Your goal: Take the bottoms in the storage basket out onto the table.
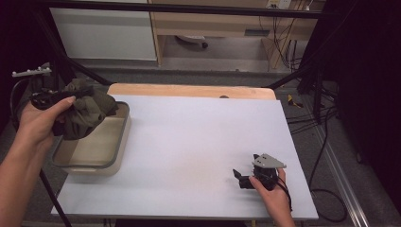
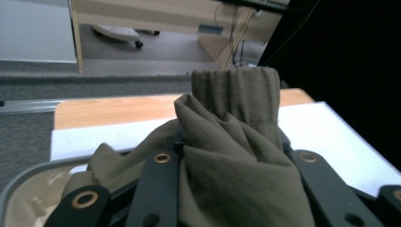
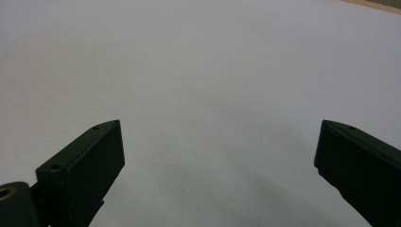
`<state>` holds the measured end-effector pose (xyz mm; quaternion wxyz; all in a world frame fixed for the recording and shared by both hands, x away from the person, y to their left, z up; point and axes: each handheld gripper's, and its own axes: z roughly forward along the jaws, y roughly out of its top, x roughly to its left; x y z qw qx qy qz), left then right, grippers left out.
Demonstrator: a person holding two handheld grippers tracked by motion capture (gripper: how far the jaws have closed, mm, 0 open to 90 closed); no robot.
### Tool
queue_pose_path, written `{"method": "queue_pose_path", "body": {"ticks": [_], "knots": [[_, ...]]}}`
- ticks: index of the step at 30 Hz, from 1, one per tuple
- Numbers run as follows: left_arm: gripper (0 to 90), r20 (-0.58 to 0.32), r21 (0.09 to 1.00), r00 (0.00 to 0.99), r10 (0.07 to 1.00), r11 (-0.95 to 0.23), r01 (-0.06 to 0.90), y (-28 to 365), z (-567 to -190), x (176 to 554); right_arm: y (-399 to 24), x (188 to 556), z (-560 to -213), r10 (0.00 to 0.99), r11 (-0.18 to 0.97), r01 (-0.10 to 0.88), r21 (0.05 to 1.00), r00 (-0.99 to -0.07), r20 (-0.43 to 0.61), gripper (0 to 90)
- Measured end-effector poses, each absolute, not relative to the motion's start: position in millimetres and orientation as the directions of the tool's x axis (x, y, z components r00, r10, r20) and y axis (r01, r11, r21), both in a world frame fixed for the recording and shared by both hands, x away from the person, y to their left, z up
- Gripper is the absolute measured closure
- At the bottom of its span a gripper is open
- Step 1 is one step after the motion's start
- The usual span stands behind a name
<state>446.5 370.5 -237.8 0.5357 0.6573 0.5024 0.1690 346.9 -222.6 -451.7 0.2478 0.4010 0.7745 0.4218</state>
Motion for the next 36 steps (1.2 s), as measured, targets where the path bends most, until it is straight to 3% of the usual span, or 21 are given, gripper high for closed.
{"method": "queue_pose_path", "body": {"ticks": [16, 36], "knots": [[66.5, -0.338, 0.884, 0.44, 0.832, 0.12, 0.452, 356.0, -216.7, 459.1, -224.3, 347.3, -451.7, 0.834, 0.319, 0.416, 0.852, -0.55, -0.044, 2.8], [66.1, -0.35, 0.876, 0.456, 0.818, 0.114, 0.469, 328.6, -225.4, 470.5, -221.8, 350.1, -453.9, 0.836, 0.327, 0.425, 0.844, -0.547, -0.049, 2.9]]}}
